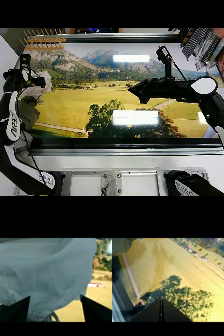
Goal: Fold the clothes and pants, and hang the long-sleeved shirts on hangers.
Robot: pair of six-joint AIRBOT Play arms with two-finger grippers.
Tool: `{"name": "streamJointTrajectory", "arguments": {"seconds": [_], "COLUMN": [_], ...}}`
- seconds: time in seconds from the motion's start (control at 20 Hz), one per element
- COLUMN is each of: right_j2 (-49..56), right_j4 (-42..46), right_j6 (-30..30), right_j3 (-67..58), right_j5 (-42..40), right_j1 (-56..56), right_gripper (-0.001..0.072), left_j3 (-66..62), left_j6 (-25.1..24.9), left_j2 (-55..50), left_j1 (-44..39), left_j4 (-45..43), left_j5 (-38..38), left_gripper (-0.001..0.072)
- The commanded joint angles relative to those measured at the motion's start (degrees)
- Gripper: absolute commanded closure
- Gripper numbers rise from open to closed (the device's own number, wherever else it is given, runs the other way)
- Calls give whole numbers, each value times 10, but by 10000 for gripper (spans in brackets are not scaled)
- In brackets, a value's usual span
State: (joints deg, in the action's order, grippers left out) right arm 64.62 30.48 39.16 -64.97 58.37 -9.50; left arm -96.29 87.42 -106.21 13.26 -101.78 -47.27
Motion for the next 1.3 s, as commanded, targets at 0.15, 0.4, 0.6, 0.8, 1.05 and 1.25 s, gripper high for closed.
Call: {"name": "streamJointTrajectory", "arguments": {"seconds": [0.15, 0.4, 0.6, 0.8, 1.05, 1.25], "right_j2": [15, 19, 11, 4, -36, -88], "right_j4": [4, 5, 74, 272, 366, 366], "right_j6": [14, 14, 47, 200, 365, 376], "right_j3": [0, 0, -17, -84, -132, -132], "right_j5": [1, -24, -125, -181, -178, -149], "right_j1": [1, 2, 3, 15, 88, 133], "right_gripper": [707, 707, 708, 708, 707, 708], "left_j3": [-138, -209, -226, -175, -176, -175], "left_j6": [0, 5, 41, 51, 30, 16], "left_j2": [-138, -161, -89, 90, 272, 334], "left_j1": [4, 0, -26, -118, -294, -435], "left_j4": [-22, -19, -15, -1, 0, 0], "left_j5": [-44, -128, -152, -127, -126, -125], "left_gripper": [-13, 695, 693, 693, 693, 693]}}
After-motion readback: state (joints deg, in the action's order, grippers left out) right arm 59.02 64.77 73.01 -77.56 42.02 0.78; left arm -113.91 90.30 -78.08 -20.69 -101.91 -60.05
